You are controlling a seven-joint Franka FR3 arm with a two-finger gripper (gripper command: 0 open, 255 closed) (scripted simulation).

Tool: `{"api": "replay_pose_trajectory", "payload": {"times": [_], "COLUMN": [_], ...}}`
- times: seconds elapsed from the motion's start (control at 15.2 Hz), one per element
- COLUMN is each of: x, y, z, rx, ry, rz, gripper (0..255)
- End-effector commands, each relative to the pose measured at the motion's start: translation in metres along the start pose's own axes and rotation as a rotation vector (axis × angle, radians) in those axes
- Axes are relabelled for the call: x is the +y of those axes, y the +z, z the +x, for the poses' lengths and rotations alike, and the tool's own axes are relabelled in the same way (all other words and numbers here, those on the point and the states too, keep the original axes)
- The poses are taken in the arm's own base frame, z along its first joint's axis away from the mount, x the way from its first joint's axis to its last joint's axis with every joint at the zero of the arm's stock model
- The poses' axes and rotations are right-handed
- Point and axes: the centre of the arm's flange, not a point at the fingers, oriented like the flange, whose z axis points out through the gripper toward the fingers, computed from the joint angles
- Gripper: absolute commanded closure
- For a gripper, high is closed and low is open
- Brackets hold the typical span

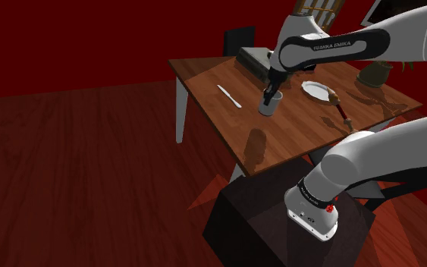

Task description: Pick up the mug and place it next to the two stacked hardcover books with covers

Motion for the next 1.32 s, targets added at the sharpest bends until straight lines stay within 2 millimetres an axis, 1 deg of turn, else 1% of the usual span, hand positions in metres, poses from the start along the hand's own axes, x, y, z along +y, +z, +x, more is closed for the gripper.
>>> {"api": "replay_pose_trajectory", "payload": {"times": [0.0,1.19,1.25], "x": [0.001,0.008,0.021], "y": [-0.01,-0.104,-0.103], "z": [0.0,-0.004,-0.004], "rx": [0.0,0.0,0.0], "ry": [0.0,0.0,0.0], "rz": [0.0,0.0,0.0], "gripper": [255,255,255]}}
